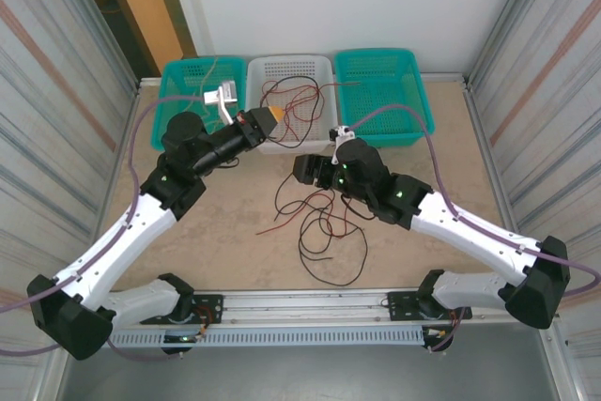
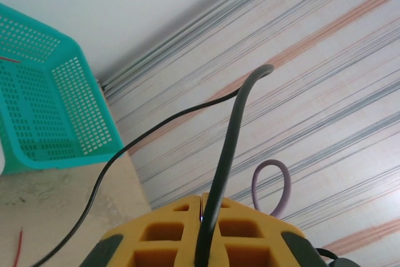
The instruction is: Untangle the cables
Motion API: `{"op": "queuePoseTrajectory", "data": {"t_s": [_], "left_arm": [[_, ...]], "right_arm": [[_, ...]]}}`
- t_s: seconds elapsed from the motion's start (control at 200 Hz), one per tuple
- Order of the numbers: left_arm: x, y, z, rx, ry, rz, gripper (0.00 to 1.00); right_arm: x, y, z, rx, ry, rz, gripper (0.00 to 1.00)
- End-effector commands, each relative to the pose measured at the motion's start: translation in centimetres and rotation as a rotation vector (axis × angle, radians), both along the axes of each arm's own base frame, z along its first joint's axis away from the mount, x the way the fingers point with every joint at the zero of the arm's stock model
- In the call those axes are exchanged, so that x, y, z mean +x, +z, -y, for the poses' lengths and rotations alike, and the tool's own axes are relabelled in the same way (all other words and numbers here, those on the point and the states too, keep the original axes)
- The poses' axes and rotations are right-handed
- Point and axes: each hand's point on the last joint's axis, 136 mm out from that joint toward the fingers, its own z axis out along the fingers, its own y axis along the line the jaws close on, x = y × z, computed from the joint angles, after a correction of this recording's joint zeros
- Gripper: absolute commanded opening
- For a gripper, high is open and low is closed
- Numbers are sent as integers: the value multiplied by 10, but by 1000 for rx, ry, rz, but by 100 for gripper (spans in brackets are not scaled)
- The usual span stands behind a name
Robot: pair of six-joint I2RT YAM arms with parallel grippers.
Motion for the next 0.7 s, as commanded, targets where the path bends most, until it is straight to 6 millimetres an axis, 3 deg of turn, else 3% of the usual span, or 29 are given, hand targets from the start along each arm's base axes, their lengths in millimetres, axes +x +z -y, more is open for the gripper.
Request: {"op": "queuePoseTrajectory", "data": {"t_s": [0.0,0.261,0.466,0.691], "left_arm": [[-8,21,-7,-67,9,47,0],[-10,20,-10,-79,11,45,0],[-12,22,-11,-69,13,56,0],[-11,25,-22,-22,41,74,0]], "right_arm": [[14,16,-2,72,-50,37,71],[30,19,-16,89,-48,38,63],[36,1,-7,36,-87,9,30],[40,-12,29,-49,-157,-17,2]]}}
